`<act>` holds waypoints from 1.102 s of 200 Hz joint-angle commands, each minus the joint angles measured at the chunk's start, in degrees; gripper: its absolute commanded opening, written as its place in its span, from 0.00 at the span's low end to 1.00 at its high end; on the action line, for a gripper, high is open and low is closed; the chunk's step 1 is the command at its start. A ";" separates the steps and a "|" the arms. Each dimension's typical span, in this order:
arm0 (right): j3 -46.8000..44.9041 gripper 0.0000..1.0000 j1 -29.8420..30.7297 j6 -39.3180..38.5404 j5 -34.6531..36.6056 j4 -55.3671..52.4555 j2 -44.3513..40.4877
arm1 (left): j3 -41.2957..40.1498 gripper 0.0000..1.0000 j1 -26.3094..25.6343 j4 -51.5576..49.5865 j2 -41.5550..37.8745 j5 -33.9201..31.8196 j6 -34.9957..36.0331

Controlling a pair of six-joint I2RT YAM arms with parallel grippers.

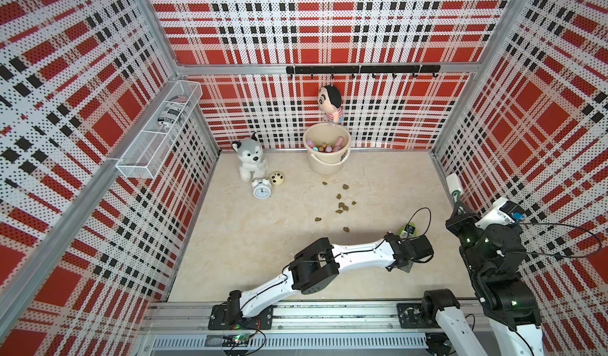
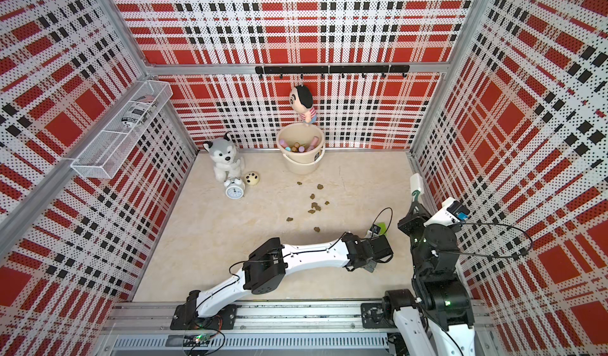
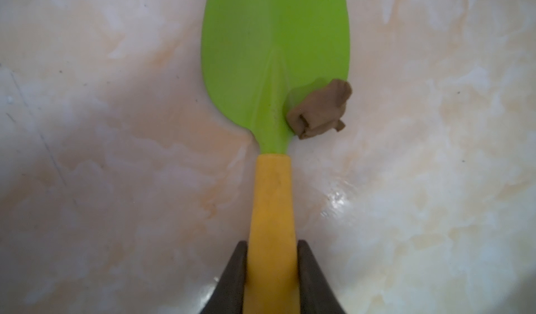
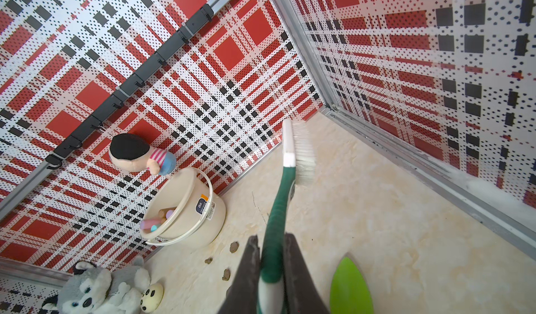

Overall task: Brush the soil off the hand trowel and place it into the bucket
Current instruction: Pick up the hand trowel from the center of the board, then brush off the soil from the hand trowel.

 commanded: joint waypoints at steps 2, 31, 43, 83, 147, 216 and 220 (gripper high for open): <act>-0.52 0.00 -0.53 0.78 -0.45 1.67 0.25 | -1.61 0.00 1.66 -2.11 -4.73 1.59 2.33; -0.77 0.00 -0.54 1.70 -0.99 2.42 0.88 | -6.85 0.00 3.48 -0.96 -10.32 8.50 6.33; -0.77 0.00 -0.54 2.06 -1.11 2.67 1.16 | -8.23 0.00 4.20 -1.52 -11.83 11.84 8.12; -0.88 0.00 -0.54 2.24 -1.63 3.81 2.32 | -17.72 0.00 8.91 -2.09 -18.55 18.63 11.23; -3.11 0.00 -0.53 -7.85 -16.08 8.59 6.96 | -34.29 0.00 20.70 -0.87 -32.76 25.73 15.71; -7.19 0.00 -0.54 -17.21 -48.09 19.49 10.95 | -45.52 0.00 36.97 -2.54 -46.14 31.43 21.25; -7.58 0.00 -0.49 -16.90 -50.26 20.56 11.44 | -45.85 0.00 37.67 -2.74 -46.73 31.35 21.58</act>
